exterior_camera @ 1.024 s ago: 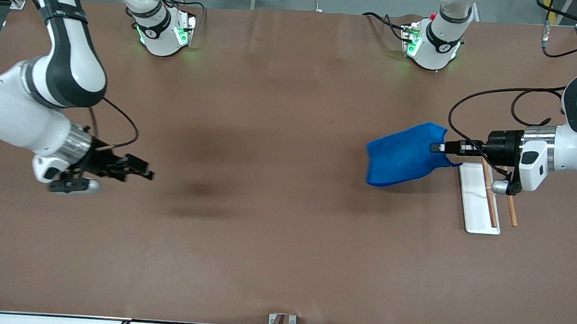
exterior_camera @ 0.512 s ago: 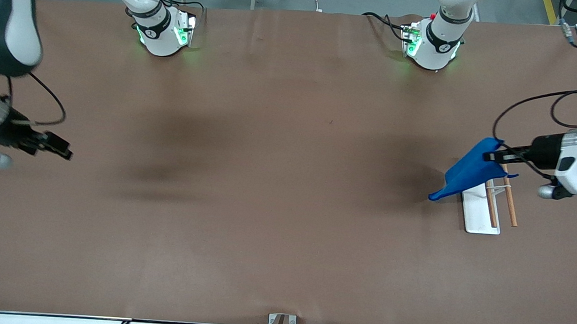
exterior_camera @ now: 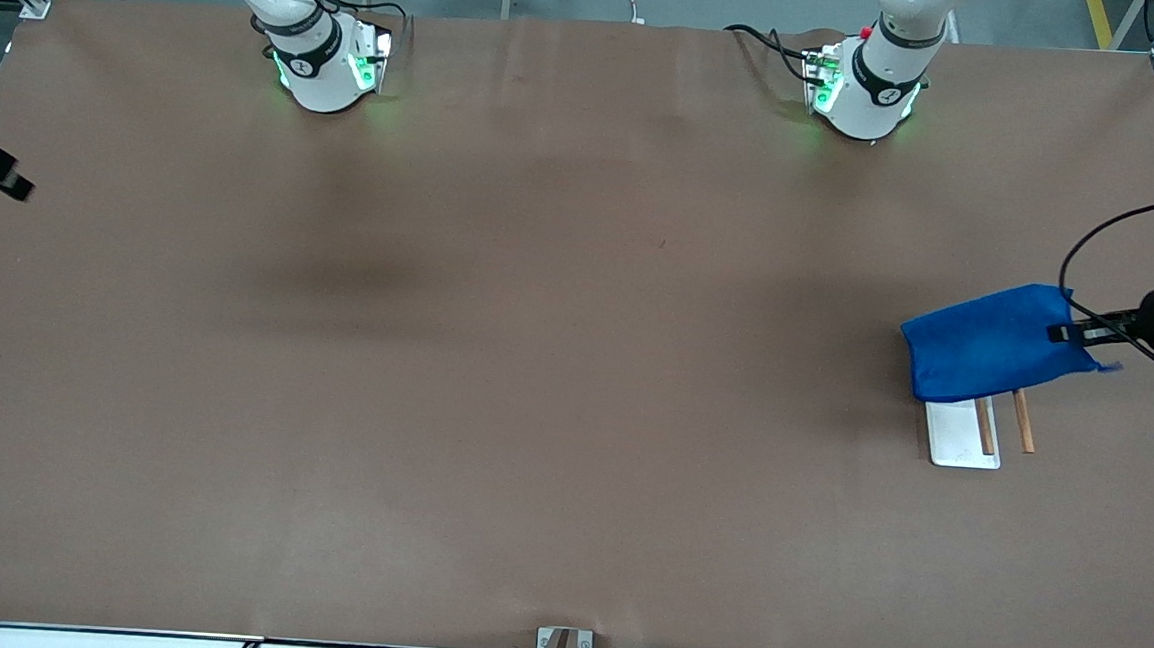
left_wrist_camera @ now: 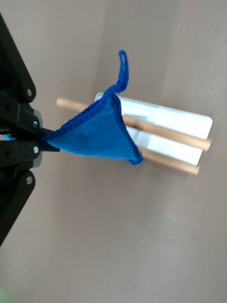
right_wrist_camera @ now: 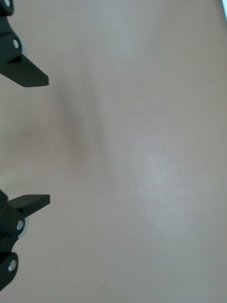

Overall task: Right arm passes towel to left arm to hang
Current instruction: 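Carry the towel with the left gripper over the wooden dowels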

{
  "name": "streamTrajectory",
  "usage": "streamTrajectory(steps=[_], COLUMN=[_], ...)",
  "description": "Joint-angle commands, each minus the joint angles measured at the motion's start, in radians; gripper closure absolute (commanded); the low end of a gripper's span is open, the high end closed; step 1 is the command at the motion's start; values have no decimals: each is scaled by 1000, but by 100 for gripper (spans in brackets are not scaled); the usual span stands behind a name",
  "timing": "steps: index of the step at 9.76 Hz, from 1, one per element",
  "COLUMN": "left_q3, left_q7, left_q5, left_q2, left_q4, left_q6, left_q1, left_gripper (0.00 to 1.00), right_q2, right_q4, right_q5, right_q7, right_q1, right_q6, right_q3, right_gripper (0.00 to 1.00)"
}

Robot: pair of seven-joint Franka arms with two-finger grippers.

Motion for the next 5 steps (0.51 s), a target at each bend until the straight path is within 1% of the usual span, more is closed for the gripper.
streamTrajectory(steps=[1, 3, 5], left_q3=[-7, -7, -7], left_q7=[67, 115, 126], left_q5=[57, 83, 86], left_q2=[59, 98, 118], left_q4=[42, 83, 97], left_q6=[45, 48, 56], left_q1=[21, 23, 26], left_gripper=[100, 100, 100], right_q2=[24, 28, 27], right_q4=[42, 28, 9], right_q5=[-10, -14, -14], right_q7=[12, 12, 14], right_q1=[18, 20, 20], right_q6=[-23, -23, 7], right_q3=[-15, -9, -12], right_gripper=[0, 0, 0])
